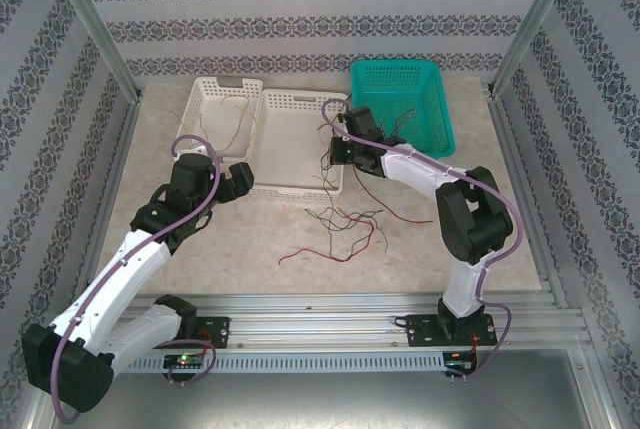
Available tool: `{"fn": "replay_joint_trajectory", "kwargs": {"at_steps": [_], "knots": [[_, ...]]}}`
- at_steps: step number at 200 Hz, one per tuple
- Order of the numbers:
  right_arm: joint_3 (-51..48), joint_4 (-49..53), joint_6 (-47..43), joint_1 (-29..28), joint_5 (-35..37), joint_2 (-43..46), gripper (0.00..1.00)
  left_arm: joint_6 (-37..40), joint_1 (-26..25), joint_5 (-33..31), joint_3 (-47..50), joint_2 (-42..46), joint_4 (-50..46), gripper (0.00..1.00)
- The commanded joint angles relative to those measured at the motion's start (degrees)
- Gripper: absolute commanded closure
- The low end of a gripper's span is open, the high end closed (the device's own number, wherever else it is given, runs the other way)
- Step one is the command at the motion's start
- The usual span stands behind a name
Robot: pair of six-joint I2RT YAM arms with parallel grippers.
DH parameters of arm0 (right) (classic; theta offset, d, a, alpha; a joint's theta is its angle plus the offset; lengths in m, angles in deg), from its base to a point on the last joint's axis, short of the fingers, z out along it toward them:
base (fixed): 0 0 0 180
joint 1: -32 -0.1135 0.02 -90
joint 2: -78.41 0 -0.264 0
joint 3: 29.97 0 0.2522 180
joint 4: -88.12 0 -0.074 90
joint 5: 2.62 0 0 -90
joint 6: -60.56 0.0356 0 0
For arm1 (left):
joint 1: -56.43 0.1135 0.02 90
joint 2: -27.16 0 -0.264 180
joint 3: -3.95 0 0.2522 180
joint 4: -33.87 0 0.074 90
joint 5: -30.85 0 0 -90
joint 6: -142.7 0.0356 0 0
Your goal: Untangle the cables
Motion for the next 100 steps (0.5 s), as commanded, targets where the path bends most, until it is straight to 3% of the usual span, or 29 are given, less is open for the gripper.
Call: {"fn": "replay_joint_trajectory", "kwargs": {"at_steps": [1, 50, 100], "knots": [[-1.77, -5.33, -1.79, -0.40, -5.83, 6.50, 1.00, 1.08, -0.78, 0.47, 0.24, -0.28, 0.82, 0.00], [-11.75, -17.61, -0.50, -0.76, -20.60, 20.74, 1.00, 0.02, -0.88, 7.09, 0.21, -0.07, 3.96, 0.00], [-19.47, -19.46, 0.66, -3.85, -28.91, 33.62, 1.00, -4.89, -3.61, 17.59, 2.00, 1.46, 13.43, 0.00]]}}
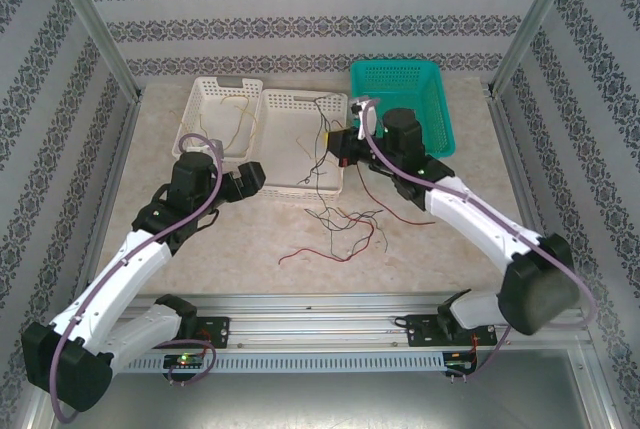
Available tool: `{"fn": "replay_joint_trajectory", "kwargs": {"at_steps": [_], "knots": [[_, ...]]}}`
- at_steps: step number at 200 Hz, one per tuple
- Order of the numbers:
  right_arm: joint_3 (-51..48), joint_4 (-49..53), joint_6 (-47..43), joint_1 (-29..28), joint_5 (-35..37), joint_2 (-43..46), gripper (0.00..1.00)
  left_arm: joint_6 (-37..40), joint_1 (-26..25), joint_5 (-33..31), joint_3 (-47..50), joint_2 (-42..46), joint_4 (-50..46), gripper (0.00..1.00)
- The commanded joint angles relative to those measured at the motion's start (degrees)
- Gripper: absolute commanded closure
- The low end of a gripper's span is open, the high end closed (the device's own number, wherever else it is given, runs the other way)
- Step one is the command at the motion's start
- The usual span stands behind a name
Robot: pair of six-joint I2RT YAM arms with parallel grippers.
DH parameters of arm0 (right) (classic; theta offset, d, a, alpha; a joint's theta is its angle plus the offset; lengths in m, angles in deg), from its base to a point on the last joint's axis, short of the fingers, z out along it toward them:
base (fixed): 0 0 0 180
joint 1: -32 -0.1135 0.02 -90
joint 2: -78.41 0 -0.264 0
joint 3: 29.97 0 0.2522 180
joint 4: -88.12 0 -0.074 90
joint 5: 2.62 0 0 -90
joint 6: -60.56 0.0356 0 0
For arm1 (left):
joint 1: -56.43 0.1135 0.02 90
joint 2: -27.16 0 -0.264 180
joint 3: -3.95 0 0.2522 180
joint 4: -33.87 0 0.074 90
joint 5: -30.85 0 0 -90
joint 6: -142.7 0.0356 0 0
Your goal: Untangle the cables
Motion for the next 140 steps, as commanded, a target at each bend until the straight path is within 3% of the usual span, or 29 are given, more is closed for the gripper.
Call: {"fn": "replay_joint_trajectory", "kwargs": {"at_steps": [1, 47, 81, 140], "knots": [[-3.85, -2.97, 0.40, -1.86, -7.13, 4.92, 1.00, -3.49, -2.23, 6.88, 1.40, 1.41, 7.82, 0.00], [-11.67, -4.29, 2.21, -4.38, -9.52, 14.63, 1.00, -9.36, -6.36, 14.89, 5.66, 2.95, 21.21, 0.00], [-15.97, -6.25, 3.92, -5.79, -10.67, 17.19, 1.00, -12.86, -8.32, 19.97, 8.34, 2.67, 31.13, 0.00], [-21.13, -10.25, 6.48, -5.47, -10.04, 19.66, 1.00, -14.30, -15.99, 24.47, 10.06, -1.25, 41.12, 0.00]]}}
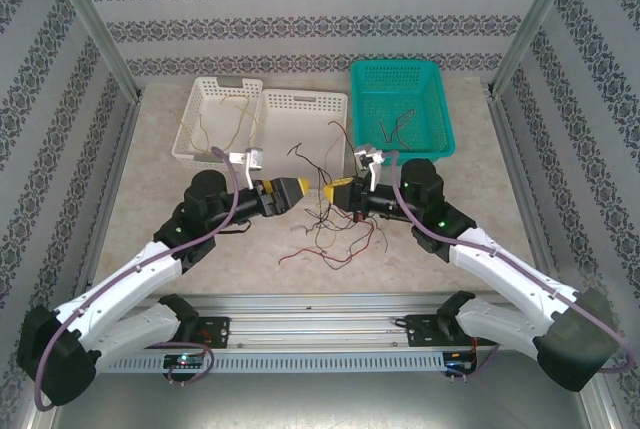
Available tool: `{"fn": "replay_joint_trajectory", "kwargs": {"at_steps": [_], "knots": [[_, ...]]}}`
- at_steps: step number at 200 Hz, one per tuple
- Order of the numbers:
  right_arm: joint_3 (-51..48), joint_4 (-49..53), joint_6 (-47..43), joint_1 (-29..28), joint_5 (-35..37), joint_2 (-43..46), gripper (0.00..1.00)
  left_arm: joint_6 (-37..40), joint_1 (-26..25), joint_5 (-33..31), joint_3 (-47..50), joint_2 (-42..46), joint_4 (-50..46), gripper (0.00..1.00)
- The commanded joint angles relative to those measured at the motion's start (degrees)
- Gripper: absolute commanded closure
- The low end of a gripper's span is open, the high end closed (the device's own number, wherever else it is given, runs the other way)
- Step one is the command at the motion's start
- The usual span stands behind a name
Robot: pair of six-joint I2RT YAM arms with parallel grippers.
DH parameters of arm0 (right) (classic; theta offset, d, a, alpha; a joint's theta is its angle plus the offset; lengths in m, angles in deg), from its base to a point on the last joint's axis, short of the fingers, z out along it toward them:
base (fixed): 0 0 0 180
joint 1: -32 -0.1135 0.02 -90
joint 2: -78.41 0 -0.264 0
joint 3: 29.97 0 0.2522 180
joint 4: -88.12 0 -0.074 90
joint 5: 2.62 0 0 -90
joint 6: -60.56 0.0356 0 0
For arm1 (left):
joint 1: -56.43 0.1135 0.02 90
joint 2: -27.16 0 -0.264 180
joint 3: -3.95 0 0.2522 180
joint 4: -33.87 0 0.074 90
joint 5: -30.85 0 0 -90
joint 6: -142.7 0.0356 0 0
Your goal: Untangle the cables
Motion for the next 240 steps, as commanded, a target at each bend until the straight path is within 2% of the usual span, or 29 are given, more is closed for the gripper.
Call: {"fn": "replay_joint_trajectory", "kwargs": {"at_steps": [1, 44, 75, 144, 161, 180, 198, 218, 240], "knots": [[-1.52, -4.74, 1.56, -0.02, -0.75, 1.26, 1.00, -1.13, -3.20, 3.40, 0.79, -1.44, 8.44, 0.00], [-3.00, -5.45, 2.19, 1.06, 0.99, 3.16, 1.00, -0.30, -4.98, 4.05, 3.37, -1.65, 9.65, 0.00], [-3.32, -7.32, 4.03, 1.46, -1.03, 2.73, 1.00, -0.20, -5.59, 4.14, 5.68, -1.97, 12.16, 0.01], [-3.97, -9.46, 6.18, 0.53, -2.28, 2.22, 1.00, -2.95, -6.51, 5.15, 7.53, -7.00, 25.15, 0.06], [-3.95, -10.17, 6.95, 0.30, -2.93, 1.88, 1.00, -2.76, -6.86, 4.98, 7.57, -8.00, 26.02, 0.12], [-3.59, -10.17, 7.26, -0.12, -3.46, 1.20, 1.00, -2.97, -7.04, 4.41, 7.79, -8.78, 27.86, 0.26], [-3.43, -11.04, 8.09, -0.47, -4.38, 0.48, 1.00, -2.59, -7.22, 4.49, 7.31, -9.51, 27.98, 0.31], [-2.98, -10.79, 8.14, -0.96, -4.64, 0.17, 1.00, -2.10, -7.51, 3.76, 7.27, -9.69, 28.15, 0.42], [-2.96, -10.70, 8.36, -1.19, -4.46, 0.15, 1.00, -1.99, -7.66, 3.05, 7.25, -9.78, 28.56, 0.62]]}}
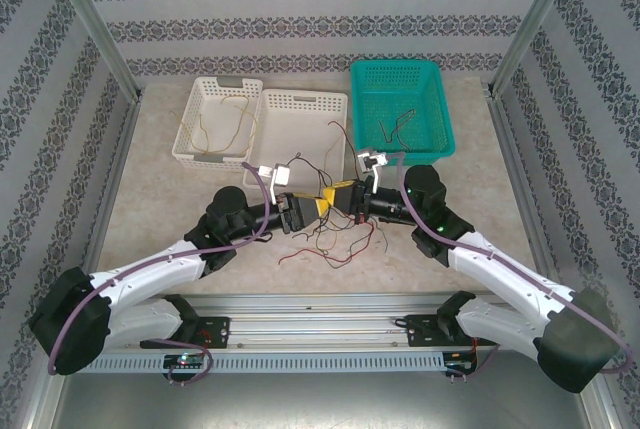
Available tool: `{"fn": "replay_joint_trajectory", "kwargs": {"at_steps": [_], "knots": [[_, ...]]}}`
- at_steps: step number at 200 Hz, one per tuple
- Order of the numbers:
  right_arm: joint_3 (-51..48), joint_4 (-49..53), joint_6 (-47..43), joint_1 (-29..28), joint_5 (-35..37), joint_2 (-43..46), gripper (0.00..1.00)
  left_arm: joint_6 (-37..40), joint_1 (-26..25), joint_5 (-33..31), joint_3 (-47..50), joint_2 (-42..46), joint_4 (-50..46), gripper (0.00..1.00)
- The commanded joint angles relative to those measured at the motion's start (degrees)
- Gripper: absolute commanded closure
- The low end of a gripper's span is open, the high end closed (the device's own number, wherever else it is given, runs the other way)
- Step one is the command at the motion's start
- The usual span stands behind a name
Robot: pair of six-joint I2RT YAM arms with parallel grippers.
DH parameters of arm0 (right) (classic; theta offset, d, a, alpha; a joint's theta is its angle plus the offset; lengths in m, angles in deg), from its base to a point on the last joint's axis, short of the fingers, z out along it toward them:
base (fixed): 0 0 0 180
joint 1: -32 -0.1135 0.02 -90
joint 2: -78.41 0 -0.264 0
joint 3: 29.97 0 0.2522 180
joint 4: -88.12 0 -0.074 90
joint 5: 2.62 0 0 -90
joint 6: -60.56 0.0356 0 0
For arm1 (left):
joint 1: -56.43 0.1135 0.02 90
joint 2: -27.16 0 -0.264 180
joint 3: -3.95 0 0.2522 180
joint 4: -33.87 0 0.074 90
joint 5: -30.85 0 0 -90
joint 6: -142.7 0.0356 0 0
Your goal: Untangle the cables
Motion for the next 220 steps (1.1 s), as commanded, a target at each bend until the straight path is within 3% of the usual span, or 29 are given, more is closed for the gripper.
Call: {"fn": "replay_joint_trajectory", "kwargs": {"at_steps": [1, 42, 95, 141, 167, 198, 220], "knots": [[0.60, -2.89, 0.84, -1.22, -2.11, 0.00, 1.00, 0.32, -1.01, -0.78, -0.04, -0.27, 4.12, 0.63], [0.25, -1.38, 0.31, -1.25, -0.96, 1.33, 1.00, 0.72, -1.12, -1.06, 0.25, 0.17, 3.69, 1.00], [0.69, 4.51, -1.24, -0.10, 2.82, 4.24, 0.99, 1.93, -1.19, -2.34, 1.50, 2.83, 1.64, 1.00], [-1.41, 8.21, 0.08, 5.83, 4.40, 9.23, 0.89, 6.71, -1.19, -5.07, 2.40, 10.39, -11.11, 1.00], [-2.04, 7.70, 0.14, 6.53, 3.03, 9.41, 1.00, 8.82, -1.19, -5.85, 1.91, 13.16, -17.91, 1.00], [-1.54, 11.76, -2.41, 7.33, 4.23, 10.61, 1.00, 12.64, -1.20, -8.58, -0.24, 17.37, -28.44, 1.00], [-1.25, 19.64, -5.29, 9.32, 11.04, 13.02, 0.90, 16.71, -1.10, -13.26, -3.69, 22.12, -39.32, 1.00]]}}
